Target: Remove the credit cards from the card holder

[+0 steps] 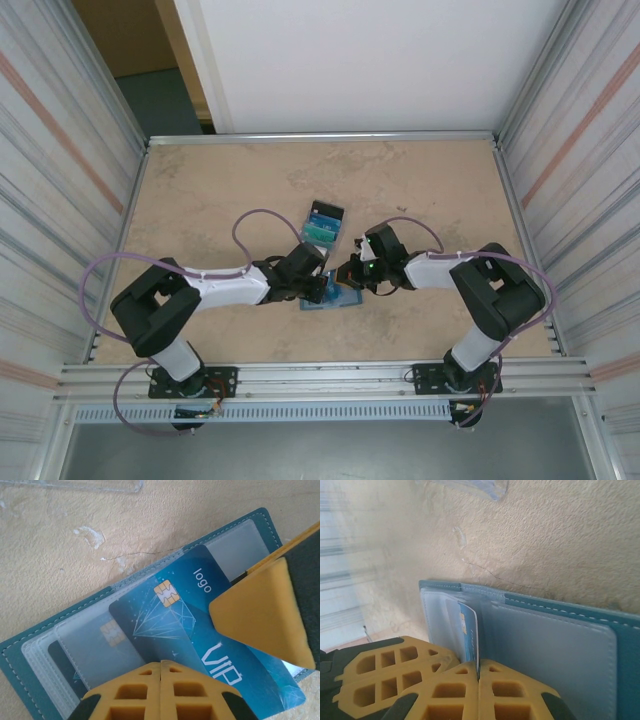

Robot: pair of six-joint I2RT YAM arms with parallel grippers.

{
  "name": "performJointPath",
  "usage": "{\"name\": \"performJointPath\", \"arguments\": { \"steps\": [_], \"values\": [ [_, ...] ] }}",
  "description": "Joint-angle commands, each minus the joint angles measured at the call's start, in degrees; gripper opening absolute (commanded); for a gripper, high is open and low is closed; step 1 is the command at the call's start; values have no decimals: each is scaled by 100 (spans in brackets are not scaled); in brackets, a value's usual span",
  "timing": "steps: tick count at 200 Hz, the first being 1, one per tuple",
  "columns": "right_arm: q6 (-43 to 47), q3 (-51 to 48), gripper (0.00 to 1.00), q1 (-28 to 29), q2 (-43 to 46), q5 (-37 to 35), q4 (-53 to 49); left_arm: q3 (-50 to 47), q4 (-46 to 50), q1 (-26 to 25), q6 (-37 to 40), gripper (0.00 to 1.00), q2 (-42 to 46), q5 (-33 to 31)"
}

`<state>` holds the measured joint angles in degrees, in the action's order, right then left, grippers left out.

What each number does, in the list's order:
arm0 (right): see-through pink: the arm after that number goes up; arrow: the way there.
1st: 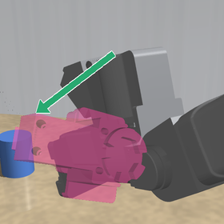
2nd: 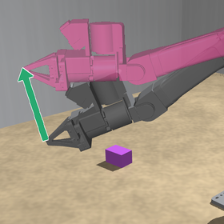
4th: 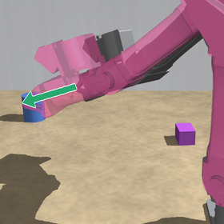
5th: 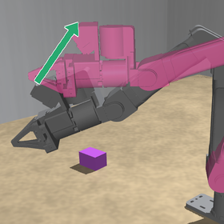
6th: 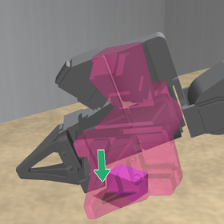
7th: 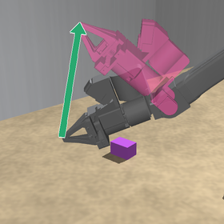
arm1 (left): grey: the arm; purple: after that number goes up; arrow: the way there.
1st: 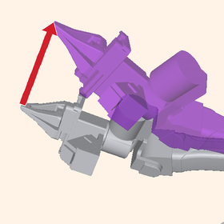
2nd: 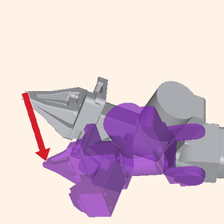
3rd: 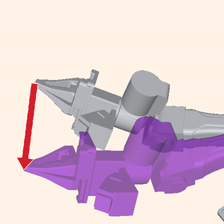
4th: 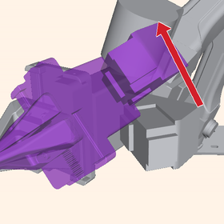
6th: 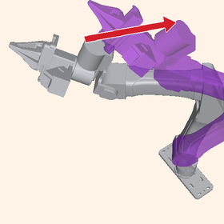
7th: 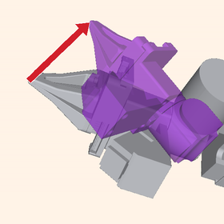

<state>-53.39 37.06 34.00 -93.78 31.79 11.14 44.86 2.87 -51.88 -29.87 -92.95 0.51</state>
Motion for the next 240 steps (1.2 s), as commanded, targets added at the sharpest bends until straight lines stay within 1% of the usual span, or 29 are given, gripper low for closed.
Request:
{"name": "performJointPath", "arguments": {
  "steps": [1,22,57,94,138,175,225,240],
  "values": [
    [249,-26,0,-8,155,-415,-600,-239,211,-7,-129,3,29,-25],
    [417,-19,0,-41,344,-630,-917,-353,161,69,-143,3,69,-29],
    [571,-32,0,-114,583,-707,-1148,-462,158,191,-36,3,218,-95],
    [727,38,0,-113,915,-894,-1421,-507,261,322,293,3,345,-129],
    [1163,334,0,-96,1395,-1250,-2078,-502,403,431,546,4,503,-171],
    [1805,780,0,-80,1590,-1458,-2543,-502,409,415,360,6,610,-82],
    [3059,1722,0,-80,1470,-1664,-3229,-766,-55,343,-209,6,673,-25],
    [3470,2077,0,-87,1330,-1714,-3471,-748,-83,294,-263,11,688,-55]
  ]
}}
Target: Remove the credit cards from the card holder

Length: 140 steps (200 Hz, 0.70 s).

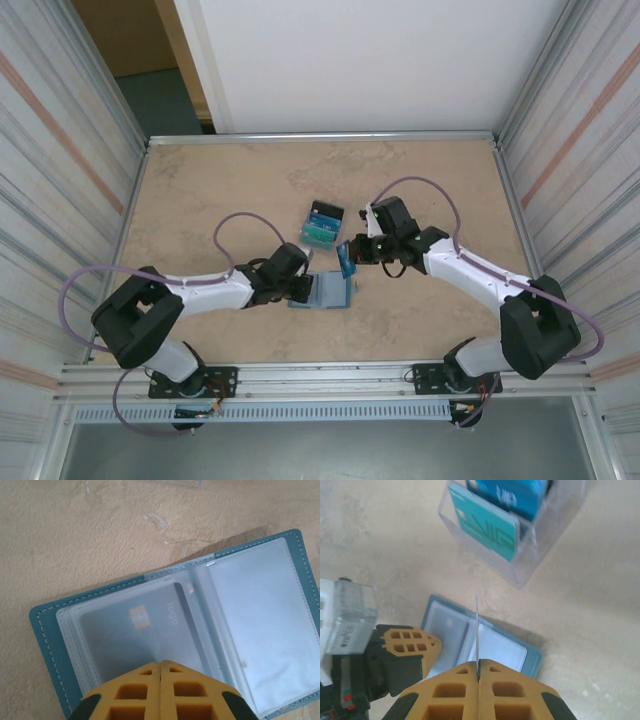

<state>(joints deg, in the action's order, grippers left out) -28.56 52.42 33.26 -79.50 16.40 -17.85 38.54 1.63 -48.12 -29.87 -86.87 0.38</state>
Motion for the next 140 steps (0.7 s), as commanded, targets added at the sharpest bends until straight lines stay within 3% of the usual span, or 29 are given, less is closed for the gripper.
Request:
{"name": "performJointPath", "arguments": {
  "steps": [1,92,140],
  "values": [
    [1025,562,0,-12,-103,-183,-589,-118,45,-79,-264,11,81,-45],
    [2985,2314,0,-91,-1225,-384,-1156,18,347,26,-410,47,1114,-540],
    [3744,3014,0,-104,-1904,-480,-1137,-138,544,341,-543,94,1849,-717]
  ]
}}
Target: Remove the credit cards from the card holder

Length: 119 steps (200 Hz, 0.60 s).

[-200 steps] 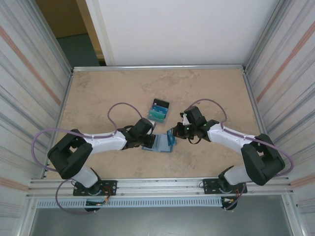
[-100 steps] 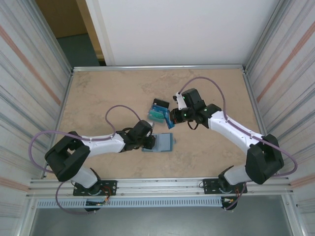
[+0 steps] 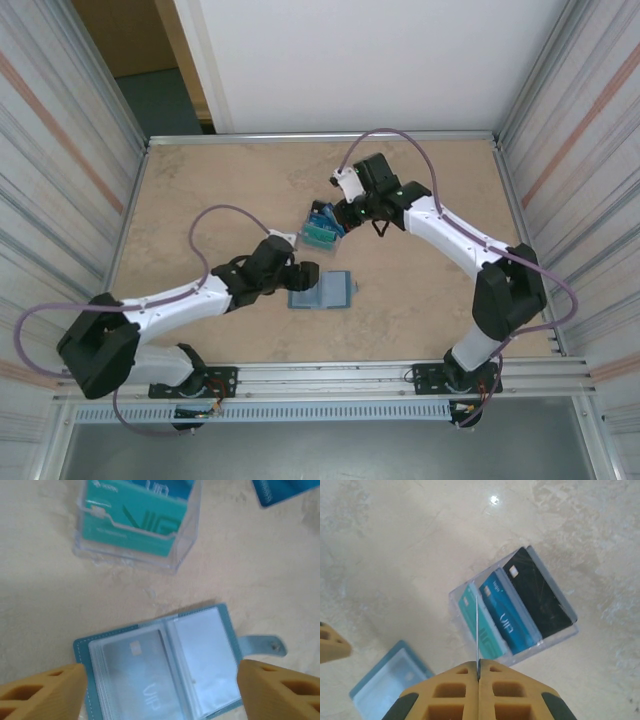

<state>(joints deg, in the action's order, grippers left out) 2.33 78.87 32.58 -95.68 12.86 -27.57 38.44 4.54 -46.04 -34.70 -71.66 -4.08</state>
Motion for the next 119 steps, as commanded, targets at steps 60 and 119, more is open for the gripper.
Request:
{"name": "performJointPath", "arguments": {
  "steps": [60,119],
  "values": [
    [1158,1107,0,-40,-1088,-153,-199,-240,614,413,-140,99,763,-539],
    [1469,1454,0,-43,-1644,38,-328,-416,681,643,-286,99,1073,-563]
  ]
}}
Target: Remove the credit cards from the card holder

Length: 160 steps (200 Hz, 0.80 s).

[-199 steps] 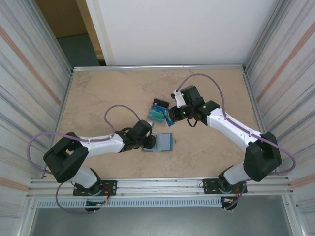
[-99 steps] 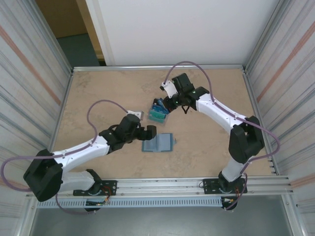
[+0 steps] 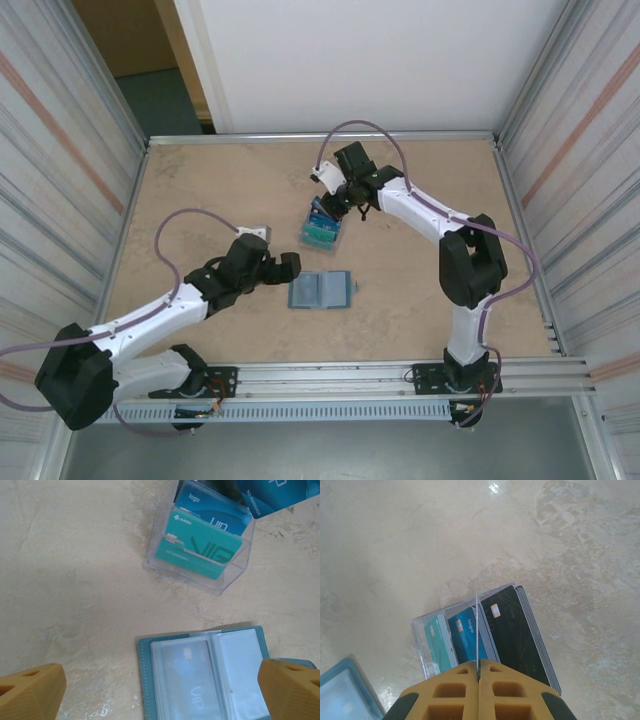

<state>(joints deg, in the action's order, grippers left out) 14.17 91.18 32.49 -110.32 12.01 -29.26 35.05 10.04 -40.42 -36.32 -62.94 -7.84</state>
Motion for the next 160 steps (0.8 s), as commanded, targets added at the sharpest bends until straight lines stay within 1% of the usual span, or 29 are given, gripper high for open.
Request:
{"name": "performJointPath", "arguments": {
  "steps": [1,26,56,109,160],
  "values": [
    [290,224,0,-29,-186,125,-159,-77,134,84,-127,99,206,-185],
    [448,305,0,-31,-334,222,-238,-217,47,254,-256,99,286,-46],
    [611,443,0,-32,-536,164,-440,-402,-162,451,-398,99,420,186],
    [792,610,0,3,-757,49,-702,-412,-161,527,-367,99,492,238],
    [963,779,0,20,-962,-257,-944,-386,-187,542,-321,99,484,258]
  ]
}}
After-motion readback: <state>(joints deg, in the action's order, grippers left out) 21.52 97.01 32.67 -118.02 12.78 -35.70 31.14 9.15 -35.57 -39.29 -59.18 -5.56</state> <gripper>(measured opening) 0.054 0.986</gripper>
